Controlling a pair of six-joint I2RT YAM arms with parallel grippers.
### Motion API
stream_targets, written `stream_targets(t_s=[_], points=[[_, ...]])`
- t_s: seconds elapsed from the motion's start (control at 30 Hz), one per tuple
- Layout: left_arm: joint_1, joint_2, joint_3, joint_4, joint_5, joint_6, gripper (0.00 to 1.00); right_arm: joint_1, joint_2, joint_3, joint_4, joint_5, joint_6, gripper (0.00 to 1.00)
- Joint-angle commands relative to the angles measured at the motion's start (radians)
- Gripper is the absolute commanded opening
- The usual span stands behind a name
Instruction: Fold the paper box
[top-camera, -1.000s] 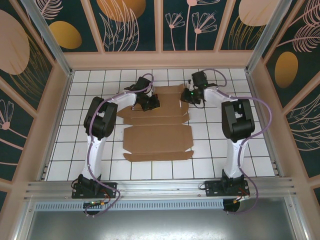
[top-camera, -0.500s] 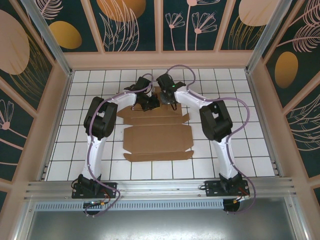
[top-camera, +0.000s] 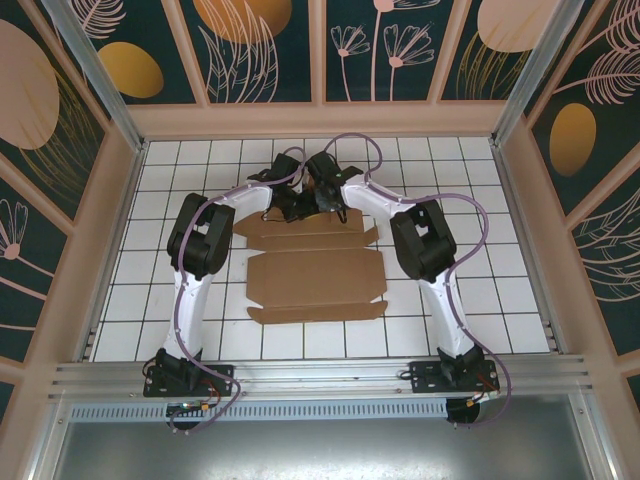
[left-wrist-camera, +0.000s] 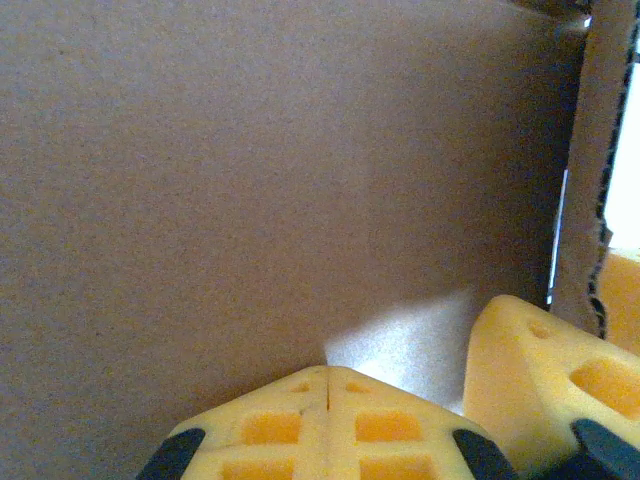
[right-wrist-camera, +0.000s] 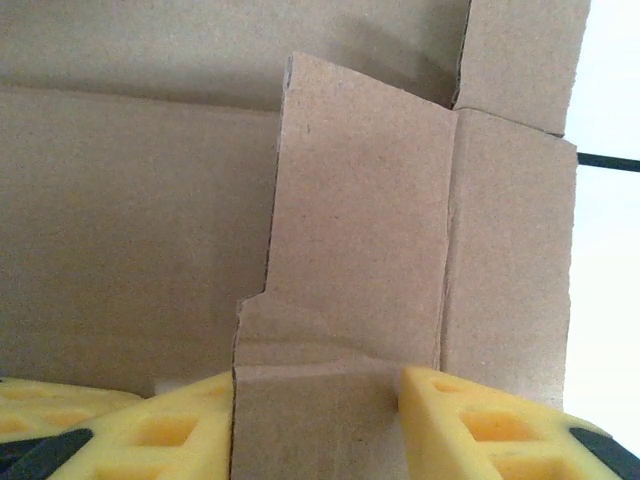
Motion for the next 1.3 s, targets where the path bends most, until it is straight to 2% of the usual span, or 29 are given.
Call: stream_targets(t_s=[0.0, 0.17, 0.3, 0.37, 0.53, 0.77, 0.97, 1.13, 1.23, 1.27], points=[[0.007, 0.0, -0.008, -0.001, 0.012, -0.01, 0.0, -0.018, -0.093, -0.032, -0.031, 0.063, -0.018, 0.43], [0.013, 0.0, -0.008, -0.001, 0.011, -0.015, 0.0, -0.044, -0.177, -0.097, -0.032, 0.106, -0.055, 0.39], [0.014, 0.001, -0.007, -0.001, 0.009, -0.013, 0.0, -0.077, -0.222, -0.165, -0.01, 0.116, -0.081, 0.24], [0.014, 0.001, -0.007, -0.001, 0.009, -0.013, 0.0, -0.08, -0.232, -0.199, -0.002, 0.145, -0.098, 0.13], [0.014, 0.003, -0.007, -0.001, 0.008, -0.013, 0.0, -0.081, -0.203, -0.227, -0.003, 0.239, -0.151, 0.03], [0.014, 0.008, -0.002, -0.003, 0.008, -0.016, 0.0, -0.034, -0.037, -0.167, -0.008, 0.595, -0.297, 0.02], [0.014, 0.007, -0.002, -0.004, 0.008, -0.018, 0.0, 0.028, 0.109, -0.087, 0.036, 0.785, -0.403, 0.04], [0.014, 0.003, -0.004, -0.006, 0.006, -0.018, 0.0, 0.043, 0.124, -0.069, 0.058, 0.8, -0.427, 0.07], [0.016, 0.002, -0.004, -0.006, 0.005, -0.018, 0.0, 0.033, 0.063, -0.095, 0.064, 0.75, -0.393, 0.18], [0.015, 0.002, -0.004, -0.006, 0.006, -0.019, 0.0, 0.028, 0.028, -0.109, 0.069, 0.693, -0.373, 0.24]])
